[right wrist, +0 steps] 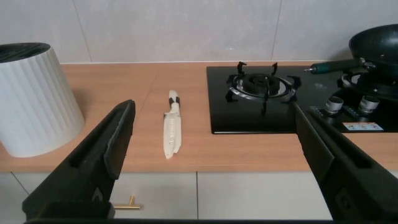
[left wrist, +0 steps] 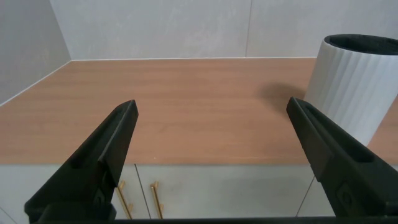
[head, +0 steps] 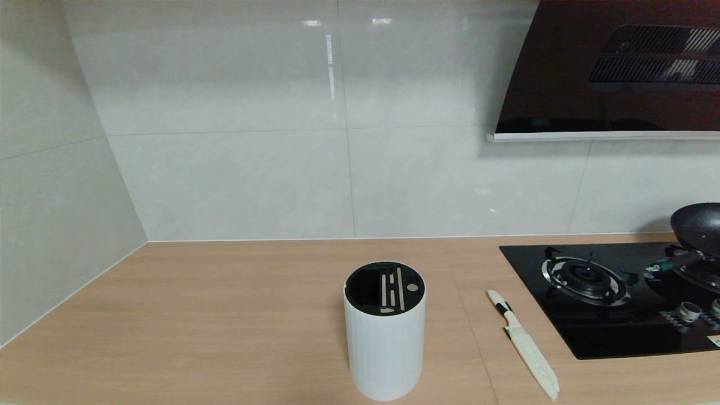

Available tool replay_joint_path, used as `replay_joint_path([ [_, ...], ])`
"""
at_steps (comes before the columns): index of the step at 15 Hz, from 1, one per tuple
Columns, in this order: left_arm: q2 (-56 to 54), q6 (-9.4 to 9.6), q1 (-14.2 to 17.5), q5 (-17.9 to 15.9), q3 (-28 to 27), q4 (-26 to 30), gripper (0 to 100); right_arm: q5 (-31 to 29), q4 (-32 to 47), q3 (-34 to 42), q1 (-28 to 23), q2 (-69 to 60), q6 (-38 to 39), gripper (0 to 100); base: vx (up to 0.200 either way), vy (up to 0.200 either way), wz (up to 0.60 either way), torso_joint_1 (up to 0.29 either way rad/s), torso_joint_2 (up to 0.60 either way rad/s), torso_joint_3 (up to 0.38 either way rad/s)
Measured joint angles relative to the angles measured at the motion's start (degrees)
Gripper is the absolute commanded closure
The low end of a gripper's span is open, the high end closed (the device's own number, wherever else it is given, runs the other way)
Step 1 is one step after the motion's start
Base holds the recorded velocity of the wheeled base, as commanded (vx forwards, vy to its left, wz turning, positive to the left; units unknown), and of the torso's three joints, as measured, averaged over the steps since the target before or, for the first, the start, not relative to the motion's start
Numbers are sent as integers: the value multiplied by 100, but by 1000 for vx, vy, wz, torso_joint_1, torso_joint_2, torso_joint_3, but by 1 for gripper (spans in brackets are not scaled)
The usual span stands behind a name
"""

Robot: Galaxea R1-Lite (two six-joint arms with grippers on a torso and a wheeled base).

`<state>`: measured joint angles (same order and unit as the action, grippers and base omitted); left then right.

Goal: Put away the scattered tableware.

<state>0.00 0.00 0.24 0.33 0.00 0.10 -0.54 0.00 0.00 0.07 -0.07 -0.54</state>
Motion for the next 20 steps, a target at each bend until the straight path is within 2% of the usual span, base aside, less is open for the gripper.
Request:
replay_joint_path([
  [4, 0, 0, 0, -1, -2, 1, 0, 100, 55, -145, 9, 28, -55, 0, 0, 0, 0, 0, 0, 0],
  [8, 0, 0, 0, 0, 0, 0, 0, 742, 54, -1050, 129, 812, 49, 0, 0, 0, 0, 0, 0, 0],
  [13, 0, 0, 0, -1, 0, 0, 0, 1408, -11, -2216, 210, 3488, 122, 0, 0, 0, 0, 0, 0, 0],
  [17, 0, 0, 0, -1, 0, -2, 0, 1520, -240, -3207, 325, 6021, 143, 0, 0, 0, 0, 0, 0, 0],
  [20, 0, 0, 0, -1, 0, 0, 0, 1301, -457, -3946, 480, 7881, 135, 0, 0, 0, 0, 0, 0, 0],
])
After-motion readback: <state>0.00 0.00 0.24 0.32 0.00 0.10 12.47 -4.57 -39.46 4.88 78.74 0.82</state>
